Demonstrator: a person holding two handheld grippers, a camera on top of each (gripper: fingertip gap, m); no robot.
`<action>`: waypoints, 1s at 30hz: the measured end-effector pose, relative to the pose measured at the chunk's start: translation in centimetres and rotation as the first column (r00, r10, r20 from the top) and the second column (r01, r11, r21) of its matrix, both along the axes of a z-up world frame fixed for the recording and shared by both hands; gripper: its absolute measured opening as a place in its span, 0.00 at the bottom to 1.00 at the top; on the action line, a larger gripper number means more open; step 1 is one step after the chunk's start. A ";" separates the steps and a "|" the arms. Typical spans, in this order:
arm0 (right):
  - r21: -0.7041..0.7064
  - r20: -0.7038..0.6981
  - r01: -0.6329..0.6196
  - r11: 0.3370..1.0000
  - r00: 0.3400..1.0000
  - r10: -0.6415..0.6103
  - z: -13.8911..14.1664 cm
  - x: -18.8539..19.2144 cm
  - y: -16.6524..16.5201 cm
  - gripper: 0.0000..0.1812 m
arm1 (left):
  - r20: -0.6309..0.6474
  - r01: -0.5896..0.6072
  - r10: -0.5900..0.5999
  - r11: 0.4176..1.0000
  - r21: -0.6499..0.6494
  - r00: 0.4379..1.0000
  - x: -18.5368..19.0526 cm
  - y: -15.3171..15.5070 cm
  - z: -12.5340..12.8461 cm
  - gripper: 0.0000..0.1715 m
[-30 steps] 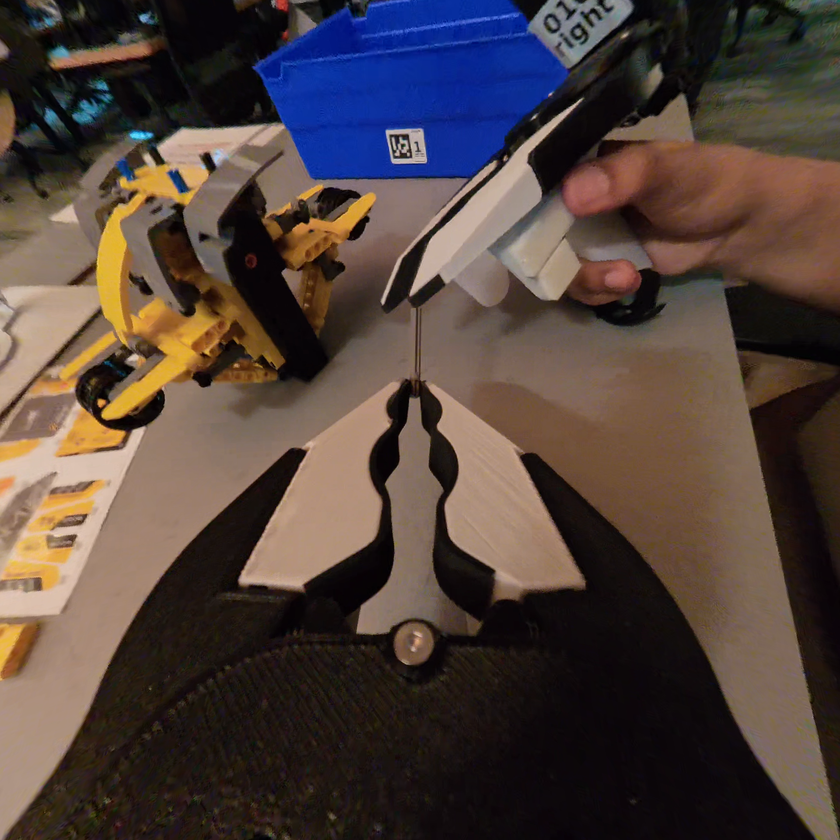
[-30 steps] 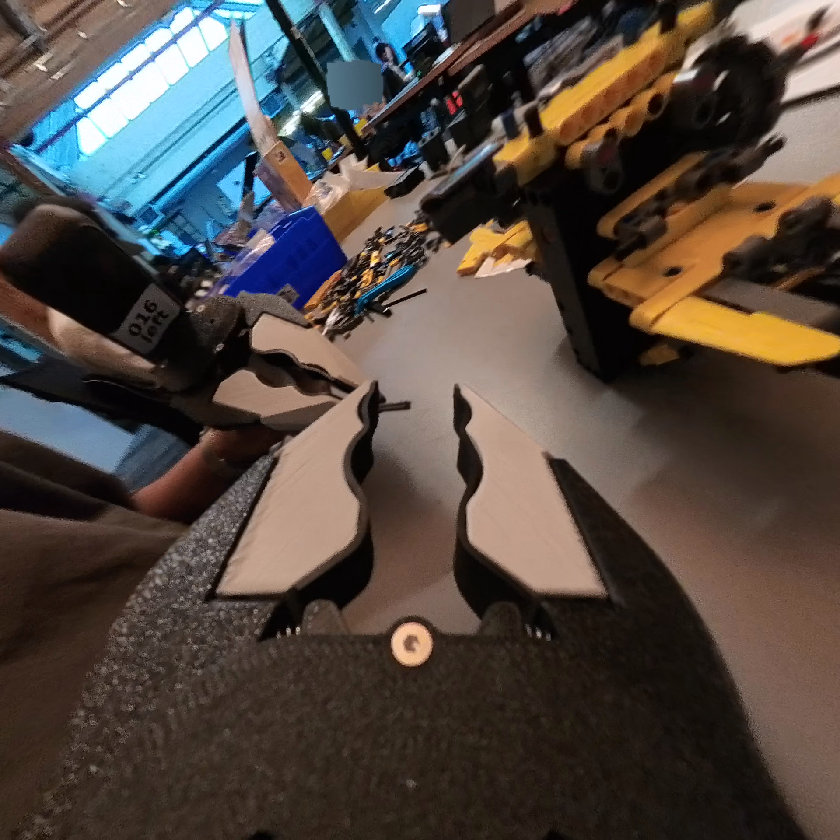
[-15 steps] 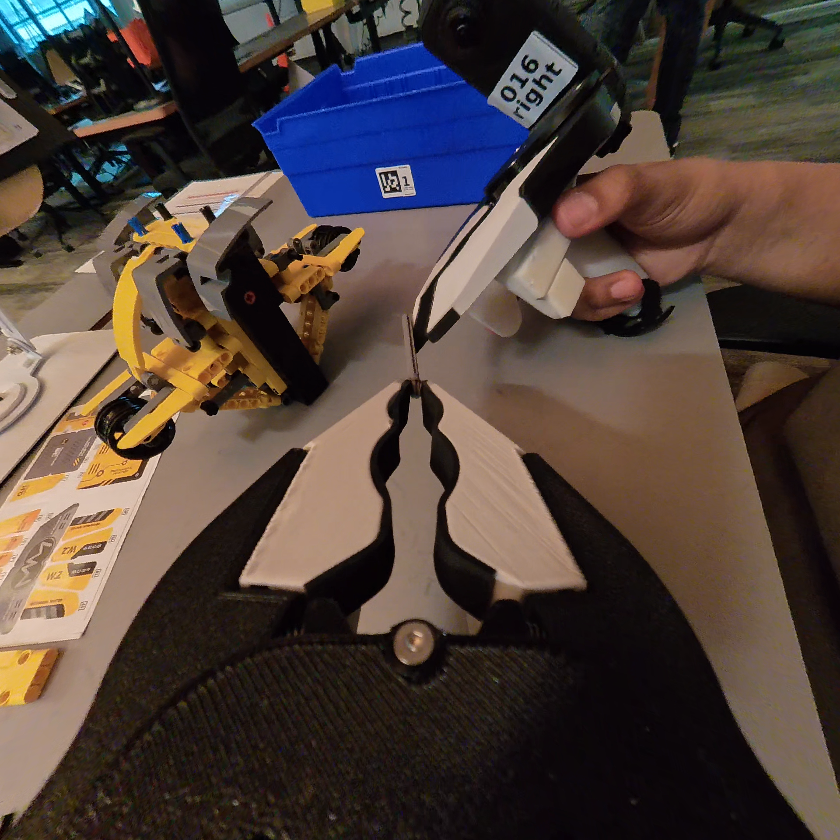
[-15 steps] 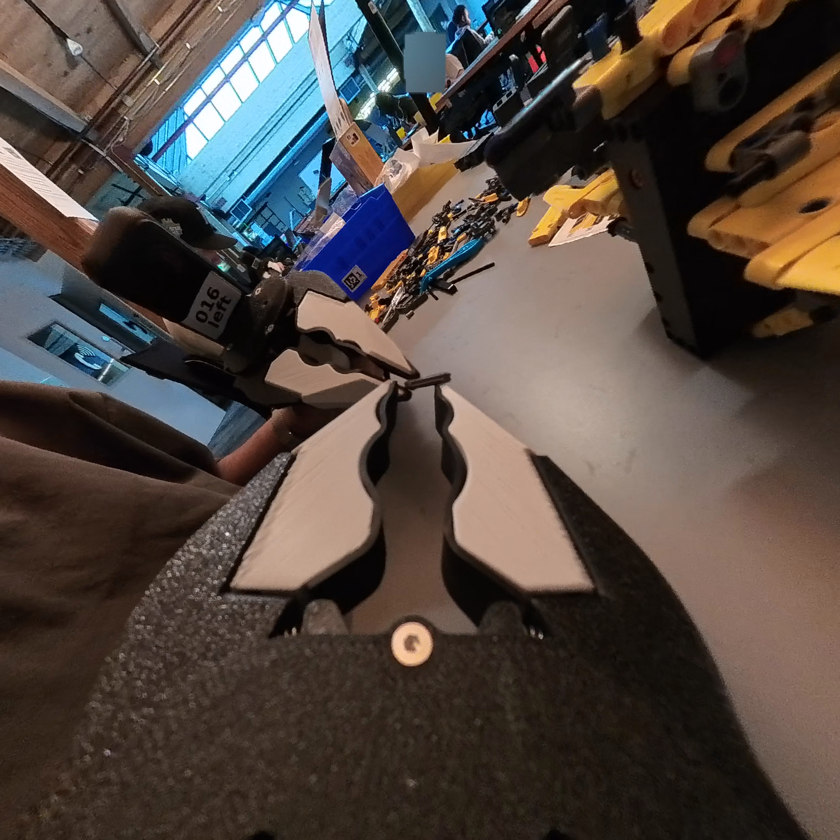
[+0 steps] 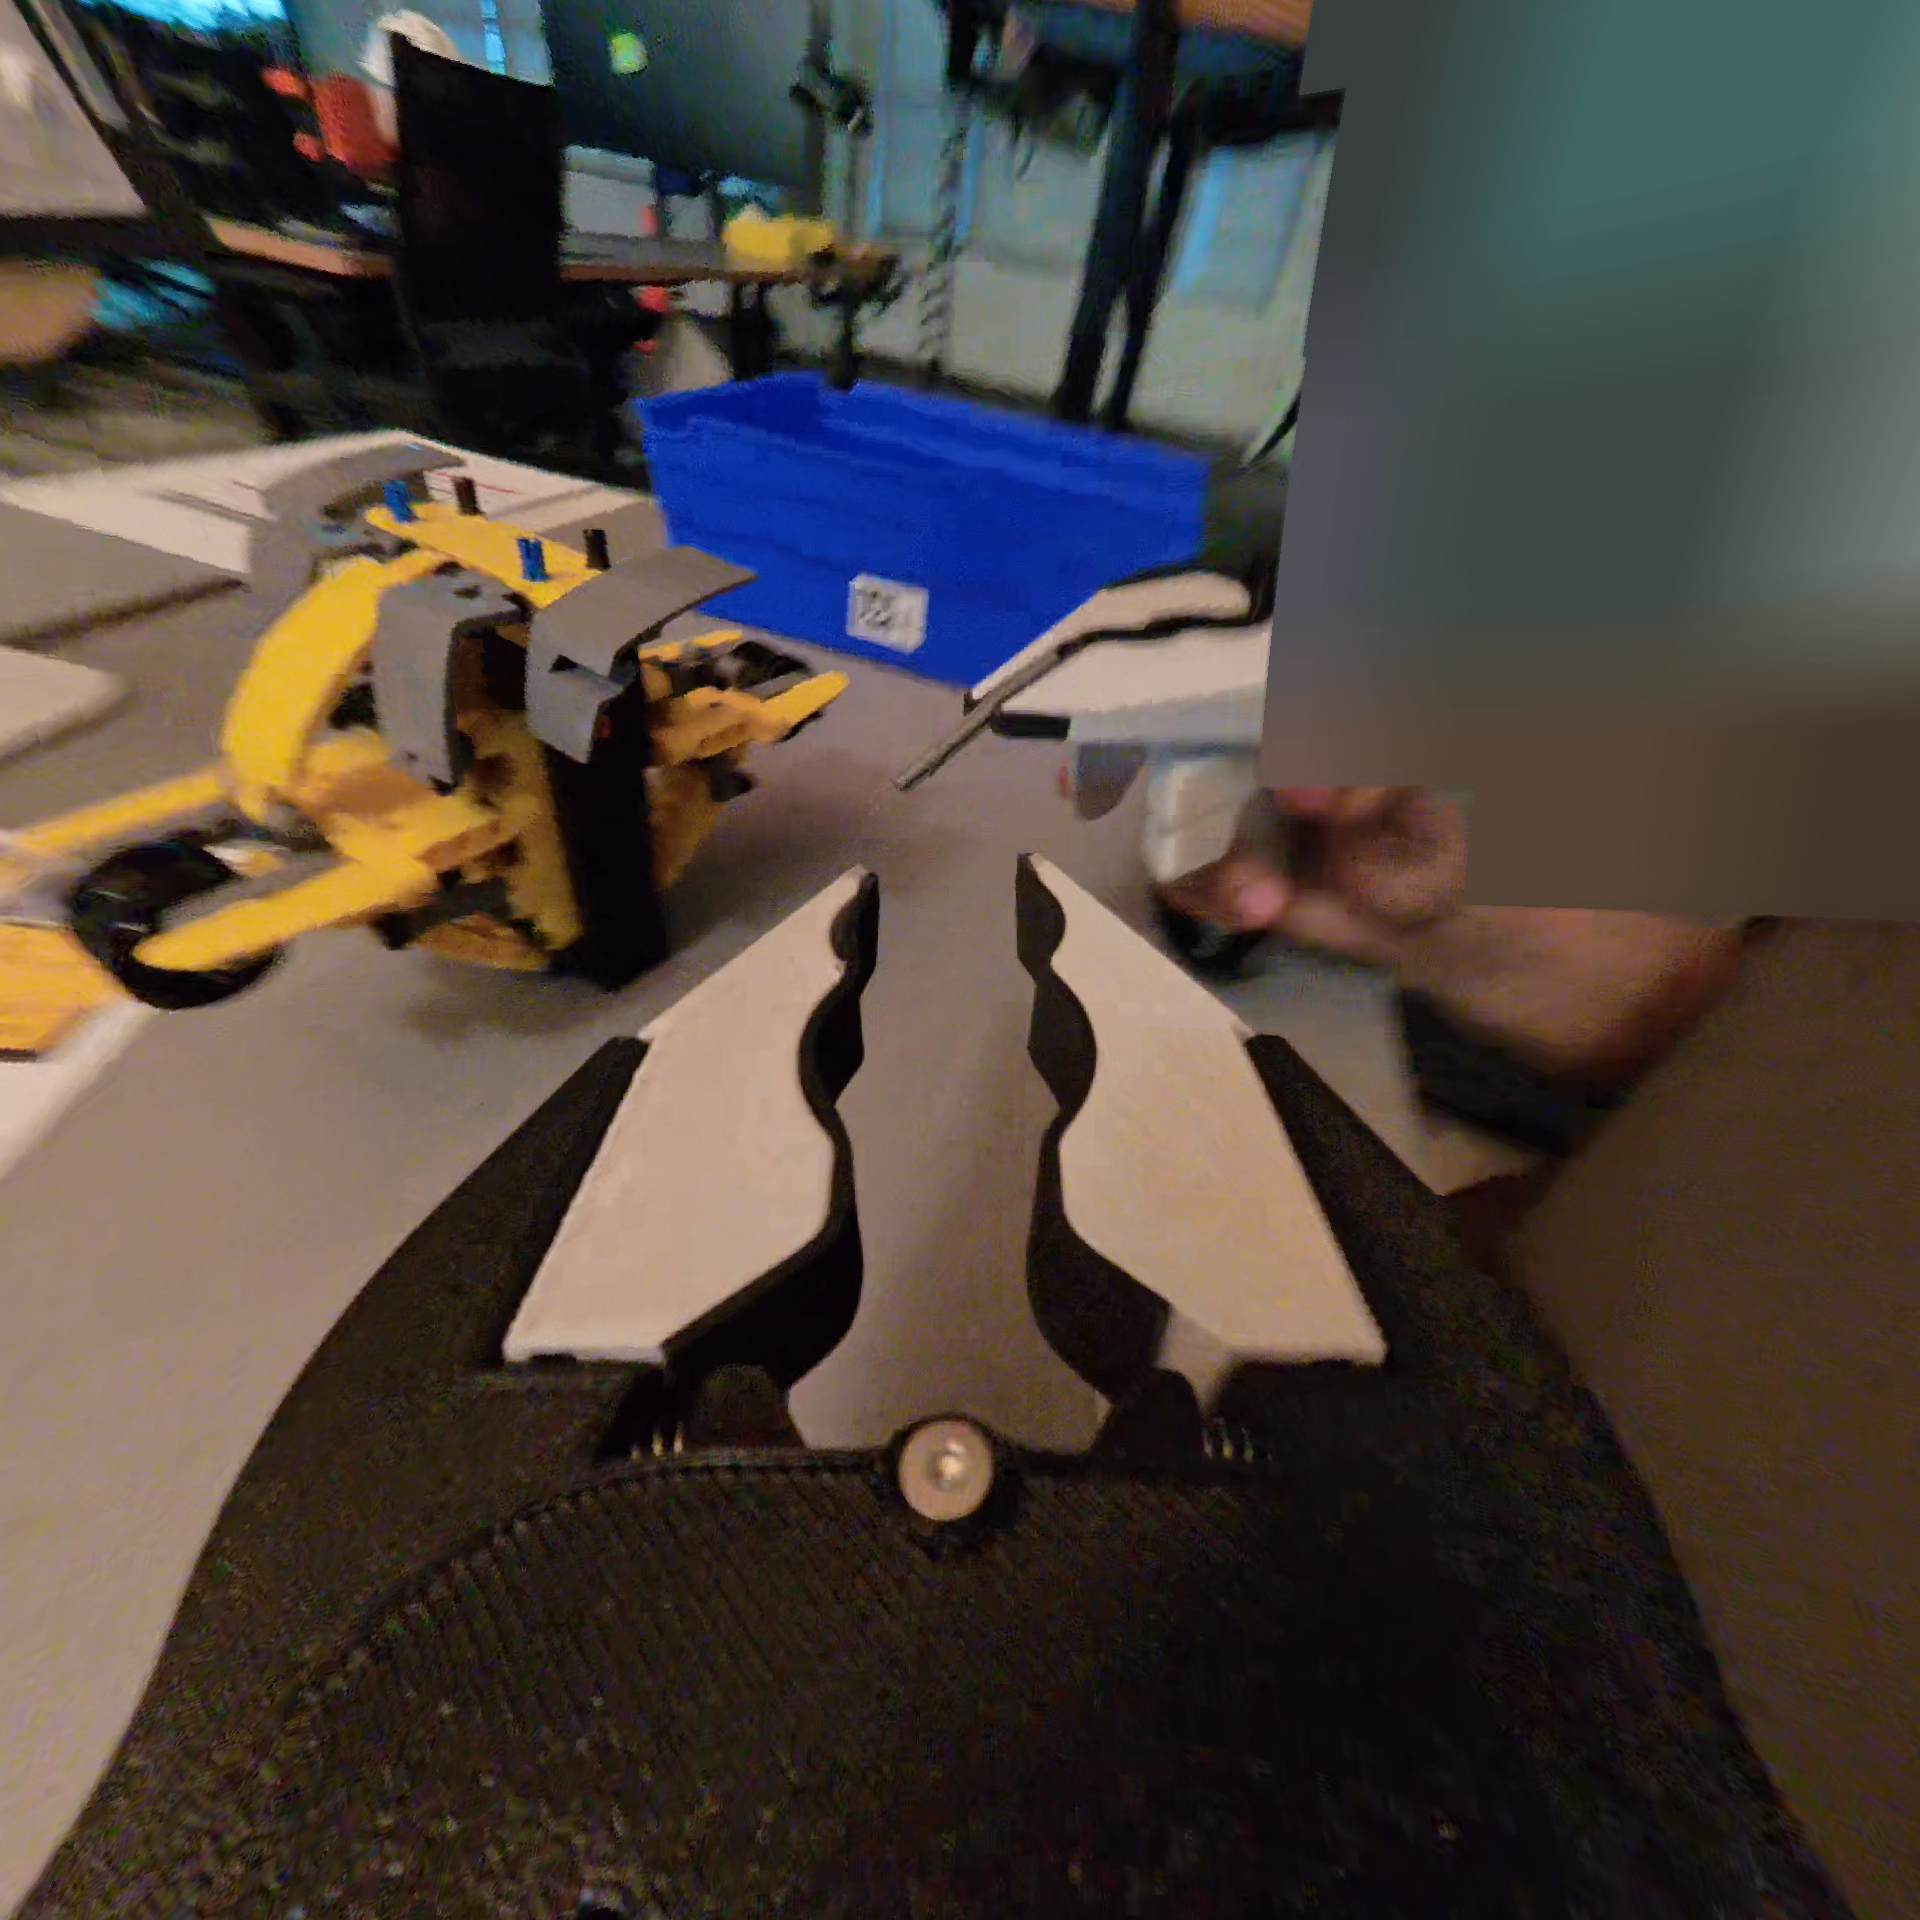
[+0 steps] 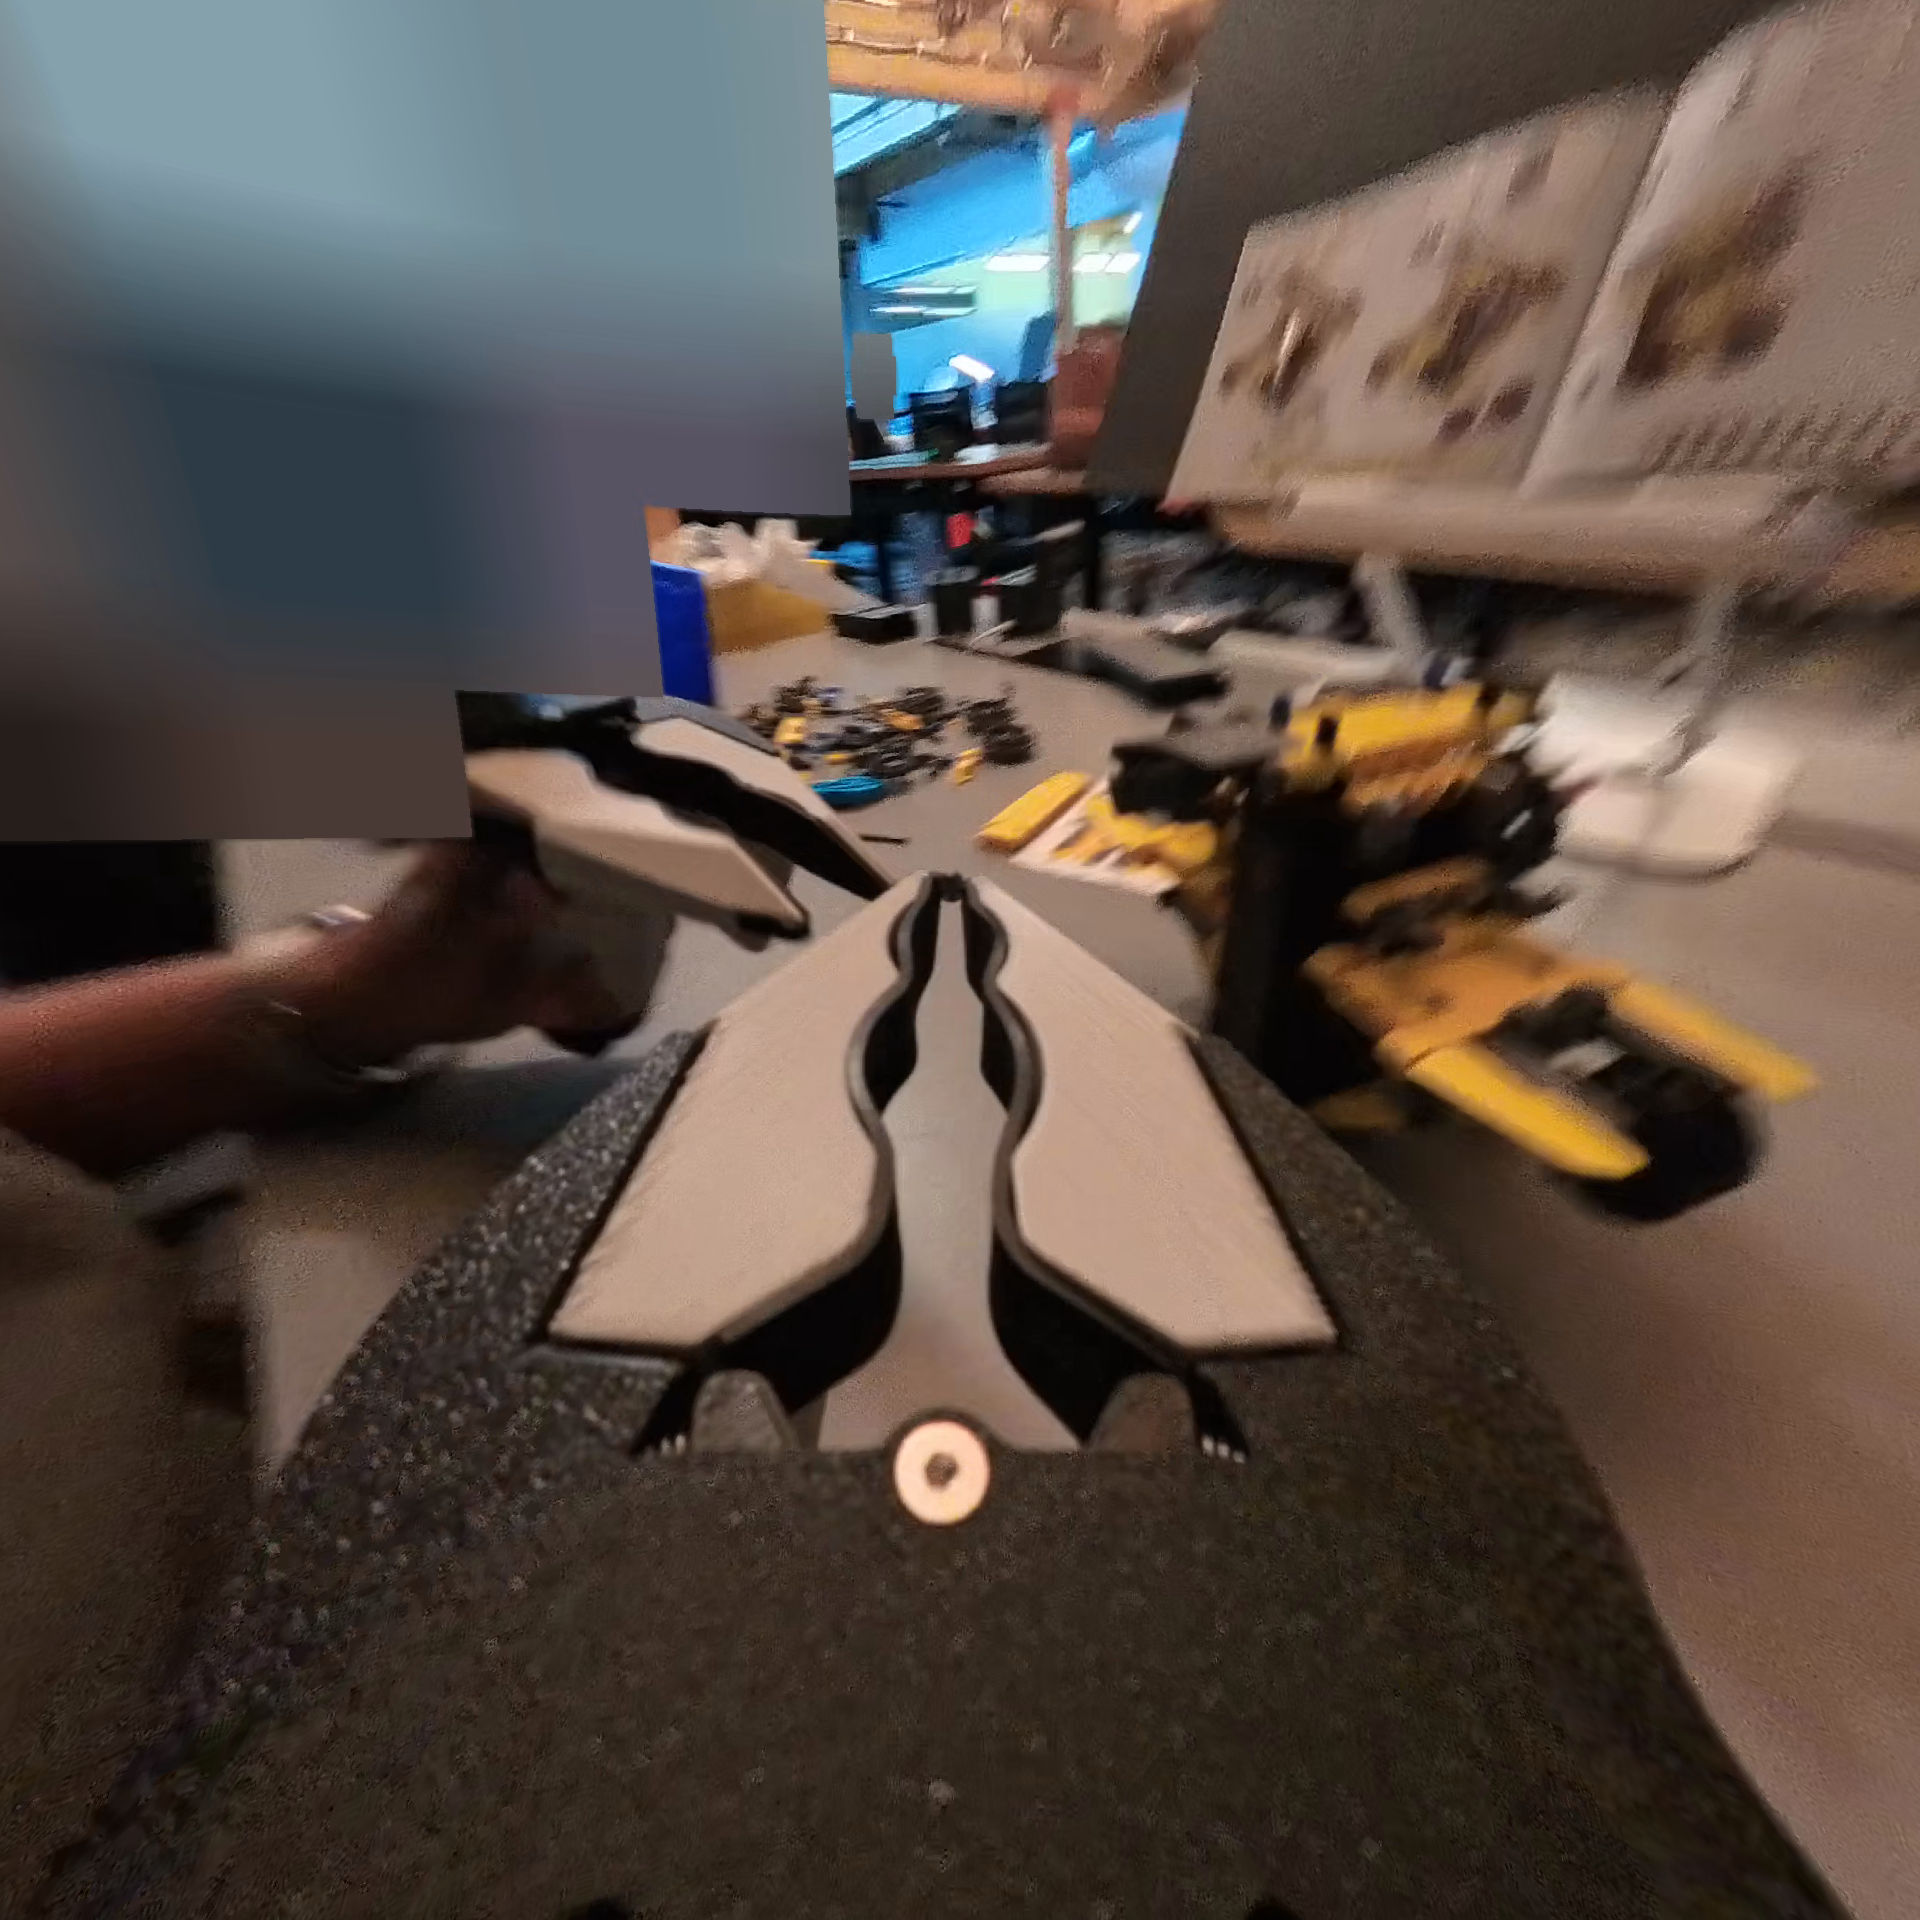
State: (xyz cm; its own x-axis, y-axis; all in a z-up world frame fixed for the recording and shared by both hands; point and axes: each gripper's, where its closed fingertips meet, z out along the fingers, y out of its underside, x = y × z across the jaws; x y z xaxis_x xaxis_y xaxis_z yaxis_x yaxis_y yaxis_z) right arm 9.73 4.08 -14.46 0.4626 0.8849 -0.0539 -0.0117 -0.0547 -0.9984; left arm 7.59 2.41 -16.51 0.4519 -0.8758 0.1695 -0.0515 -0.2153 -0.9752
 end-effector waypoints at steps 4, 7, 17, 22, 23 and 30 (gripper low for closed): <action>0.444 0.250 0.155 0.882 0.924 -0.288 0.4 -0.1 0.4 0.02 | 0.375 0.226 -0.100 0.923 -0.310 0.921 -0.7 0.1 1.5 0.15; 0.723 0.360 0.119 0.680 0.775 -0.519 -0.2 -0.8 1.0 0.02 | 0.420 0.293 -0.080 0.831 -0.472 0.904 -0.3 0.4 -0.4 0.17; 0.917 0.353 -0.108 0.384 0.669 -0.654 -1.2 -4.7 -0.2 0.02 | 0.672 0.463 -0.010 0.732 -0.499 0.740 -1.6 1.2 1.3 0.09; 0.936 0.323 -0.118 0.331 0.659 -0.679 -0.9 -5.2 -0.3 0.02 | 0.681 0.455 0.002 0.742 -0.492 0.732 -2.1 1.4 1.5 0.03; 0.940 0.318 -0.123 0.319 0.657 -0.683 -0.8 -5.3 -0.4 0.02 | 0.688 0.462 0.001 0.740 -0.489 0.726 -2.2 1.4 1.6 0.03; 0.951 0.307 -0.170 0.260 0.645 -0.700 -0.7 -5.6 -0.8 0.02 | 0.707 0.469 0.019 0.735 -0.490 0.707 -2.7 1.6 1.7 0.02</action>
